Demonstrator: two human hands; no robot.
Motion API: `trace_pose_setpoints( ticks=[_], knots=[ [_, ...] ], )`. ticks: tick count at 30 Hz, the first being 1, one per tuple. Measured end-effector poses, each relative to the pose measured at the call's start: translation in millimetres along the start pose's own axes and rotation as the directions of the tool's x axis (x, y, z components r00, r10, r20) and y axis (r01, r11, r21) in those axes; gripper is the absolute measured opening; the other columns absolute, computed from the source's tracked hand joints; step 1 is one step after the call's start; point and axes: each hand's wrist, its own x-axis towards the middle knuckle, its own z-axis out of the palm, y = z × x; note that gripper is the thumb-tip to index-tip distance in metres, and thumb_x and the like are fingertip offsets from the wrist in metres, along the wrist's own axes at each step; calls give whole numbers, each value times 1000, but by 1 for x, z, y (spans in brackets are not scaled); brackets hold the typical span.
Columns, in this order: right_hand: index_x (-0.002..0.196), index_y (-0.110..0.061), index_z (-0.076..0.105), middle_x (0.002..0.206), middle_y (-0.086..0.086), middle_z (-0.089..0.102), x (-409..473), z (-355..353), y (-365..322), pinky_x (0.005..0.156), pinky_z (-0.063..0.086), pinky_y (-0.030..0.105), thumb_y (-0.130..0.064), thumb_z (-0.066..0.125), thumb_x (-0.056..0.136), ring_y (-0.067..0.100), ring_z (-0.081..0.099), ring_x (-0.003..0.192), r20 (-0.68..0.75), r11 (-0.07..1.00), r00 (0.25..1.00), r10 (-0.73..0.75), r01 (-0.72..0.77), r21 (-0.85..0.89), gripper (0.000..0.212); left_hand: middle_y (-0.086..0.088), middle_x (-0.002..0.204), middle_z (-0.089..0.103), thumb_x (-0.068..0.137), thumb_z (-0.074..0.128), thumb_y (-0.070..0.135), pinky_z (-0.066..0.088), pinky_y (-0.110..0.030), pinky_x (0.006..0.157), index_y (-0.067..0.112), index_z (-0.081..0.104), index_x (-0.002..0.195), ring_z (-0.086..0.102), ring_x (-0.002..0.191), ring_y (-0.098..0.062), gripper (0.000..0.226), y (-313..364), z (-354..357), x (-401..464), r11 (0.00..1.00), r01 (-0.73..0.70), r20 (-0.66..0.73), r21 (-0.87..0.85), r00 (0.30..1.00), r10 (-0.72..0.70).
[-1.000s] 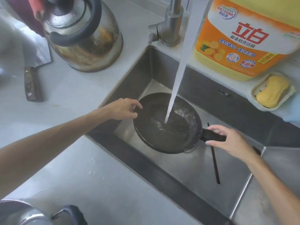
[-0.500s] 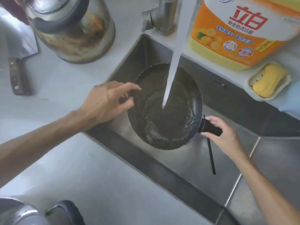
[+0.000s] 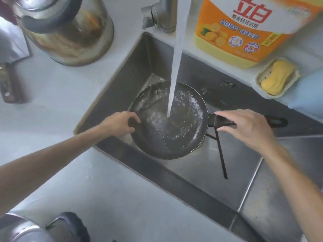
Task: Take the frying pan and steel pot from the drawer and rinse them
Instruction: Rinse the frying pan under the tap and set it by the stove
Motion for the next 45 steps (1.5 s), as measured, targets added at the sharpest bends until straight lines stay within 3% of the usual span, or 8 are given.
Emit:
trace_pose_setpoints(
  ticks=[6, 11, 15, 21, 27, 31, 37, 45],
  knots=[
    [111, -13, 68, 105, -3, 70, -29, 32, 13, 80, 42, 19, -22, 81, 69, 11, 62, 81, -282, 977, 946, 162, -114, 181, 44, 3, 85, 64, 83, 55, 19, 51, -37, 72, 35, 61, 105, 59, 84, -23, 28, 6, -14, -16, 960, -262, -539, 100, 797, 274],
    [126, -15, 52, 120, 1, 59, -31, 85, -16, 95, 35, 2, -9, 77, 70, -19, 50, 103, 8, 733, 928, 372, -298, 611, 62, -5, 78, 68, 87, 48, 21, 47, -37, 60, 24, 68, 103, 62, 76, -33, 27, 27, -64, -57, 797, -290, -592, 529, 546, 592],
    [128, -16, 51, 128, -5, 49, -17, 88, -25, 93, 30, -4, -13, 76, 71, -28, 41, 104, 242, 608, 923, 300, -380, 697, 62, -10, 73, 71, 77, 43, 32, 42, -34, 60, 28, 73, 93, 64, 69, -39, 34, 32, -85, -62, 852, -206, -539, 482, 697, 474],
    [120, -24, 63, 118, -5, 67, 1, 36, 3, 89, 47, 31, -29, 76, 72, 19, 64, 104, 149, 945, 984, 96, -137, 296, 50, 6, 96, 68, 81, 52, 27, 45, -36, 87, 41, 65, 99, 60, 96, -23, 26, -6, -32, -27, 983, -28, -132, 181, 990, 52],
    [108, -12, 70, 104, 2, 73, -16, 14, 13, 69, 47, 32, -27, 70, 81, 24, 67, 81, -262, 969, 938, -228, 193, -153, 31, 0, 97, 68, 76, 64, 15, 52, -37, 81, 34, 60, 103, 64, 77, -26, 33, -3, 17, 0, 994, -66, -127, -85, 990, 55],
    [105, -9, 71, 114, -16, 65, -38, 49, 19, 79, 49, 30, -22, 78, 75, 12, 64, 88, -424, 987, 902, 76, -8, 160, 34, 7, 91, 60, 80, 54, 18, 50, -37, 77, 35, 58, 106, 59, 89, -22, 32, 8, -5, -17, 977, -207, -401, 59, 891, 213],
    [105, -43, 63, 100, -34, 62, -36, 97, -16, 88, 36, 0, -37, 77, 64, -8, 58, 102, 144, 568, 889, 435, -395, 722, 43, 5, 78, 63, 80, 34, 36, 39, -30, 58, 35, 57, 112, 60, 76, -26, 39, 33, -66, -72, 807, -319, -417, 497, 728, 544],
    [109, -48, 62, 101, -17, 66, 7, 31, -1, 84, 44, 27, -39, 75, 72, 11, 62, 97, 354, 864, 914, 197, -332, 378, 40, 15, 75, 59, 85, 50, 22, 44, -36, 88, 36, 60, 107, 58, 96, -24, 28, -2, -56, -27, 992, -27, -77, 120, 996, 36]
  ],
)
